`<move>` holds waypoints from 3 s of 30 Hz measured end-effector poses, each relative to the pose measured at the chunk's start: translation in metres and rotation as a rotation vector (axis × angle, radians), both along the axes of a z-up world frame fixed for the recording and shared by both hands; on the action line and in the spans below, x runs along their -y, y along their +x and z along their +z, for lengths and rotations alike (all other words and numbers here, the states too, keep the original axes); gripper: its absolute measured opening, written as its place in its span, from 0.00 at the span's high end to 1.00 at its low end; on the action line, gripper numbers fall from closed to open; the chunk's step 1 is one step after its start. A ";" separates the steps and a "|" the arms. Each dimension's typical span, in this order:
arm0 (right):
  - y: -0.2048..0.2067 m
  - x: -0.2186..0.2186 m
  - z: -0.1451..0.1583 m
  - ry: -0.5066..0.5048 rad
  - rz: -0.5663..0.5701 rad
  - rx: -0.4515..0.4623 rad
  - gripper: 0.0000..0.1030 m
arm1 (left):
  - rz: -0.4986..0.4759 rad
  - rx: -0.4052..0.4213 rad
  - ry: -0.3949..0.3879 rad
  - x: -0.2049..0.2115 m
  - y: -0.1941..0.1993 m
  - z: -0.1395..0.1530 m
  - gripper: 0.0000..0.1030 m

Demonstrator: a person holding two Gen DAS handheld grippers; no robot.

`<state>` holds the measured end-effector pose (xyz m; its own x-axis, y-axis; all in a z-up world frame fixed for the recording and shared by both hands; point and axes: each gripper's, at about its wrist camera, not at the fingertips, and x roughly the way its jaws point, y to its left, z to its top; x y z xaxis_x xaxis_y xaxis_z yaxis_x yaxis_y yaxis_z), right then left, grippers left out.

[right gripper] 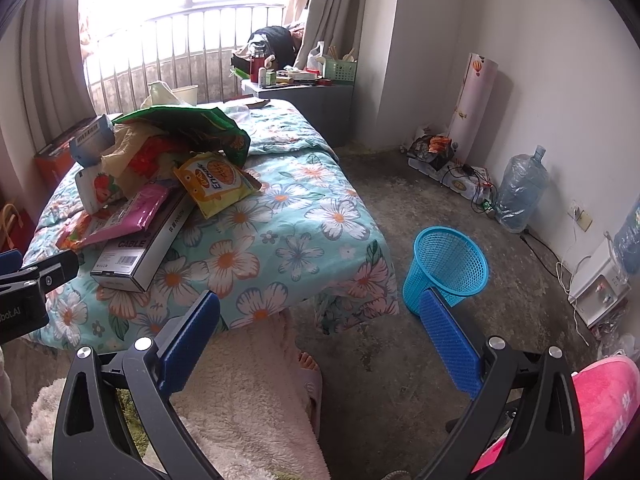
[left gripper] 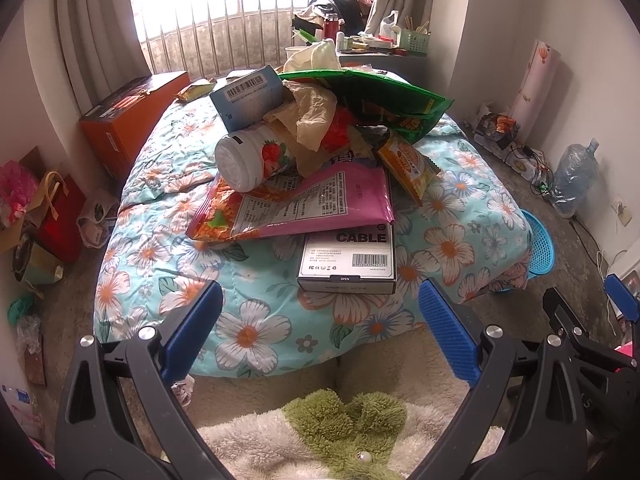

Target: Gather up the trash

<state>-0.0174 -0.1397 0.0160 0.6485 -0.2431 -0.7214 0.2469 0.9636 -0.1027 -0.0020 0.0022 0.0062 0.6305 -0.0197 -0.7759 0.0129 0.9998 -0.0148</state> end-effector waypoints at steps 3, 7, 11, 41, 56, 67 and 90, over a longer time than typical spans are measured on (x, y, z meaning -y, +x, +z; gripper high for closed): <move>0.000 0.000 0.000 0.001 0.001 0.001 0.05 | 0.000 0.001 0.000 0.000 0.000 0.000 0.09; 0.000 0.000 0.001 0.002 0.001 0.002 0.05 | -0.001 0.000 0.000 0.000 0.000 0.000 0.09; 0.001 -0.001 0.001 0.000 0.001 0.002 0.05 | -0.001 0.000 0.000 -0.001 0.000 0.000 0.09; 0.003 -0.002 0.001 0.008 0.001 -0.001 0.05 | 0.010 -0.018 0.001 -0.011 -0.001 -0.007 0.09; 0.021 -0.011 -0.002 0.099 0.033 0.045 0.05 | 0.020 -0.036 -0.065 -0.044 0.013 -0.018 0.09; 0.060 -0.024 -0.012 0.204 0.111 0.039 0.05 | 0.014 0.134 -0.245 -0.104 0.023 -0.022 0.09; 0.172 0.067 0.037 0.447 0.097 0.165 0.08 | -0.276 0.194 -0.397 -0.104 0.219 0.108 0.09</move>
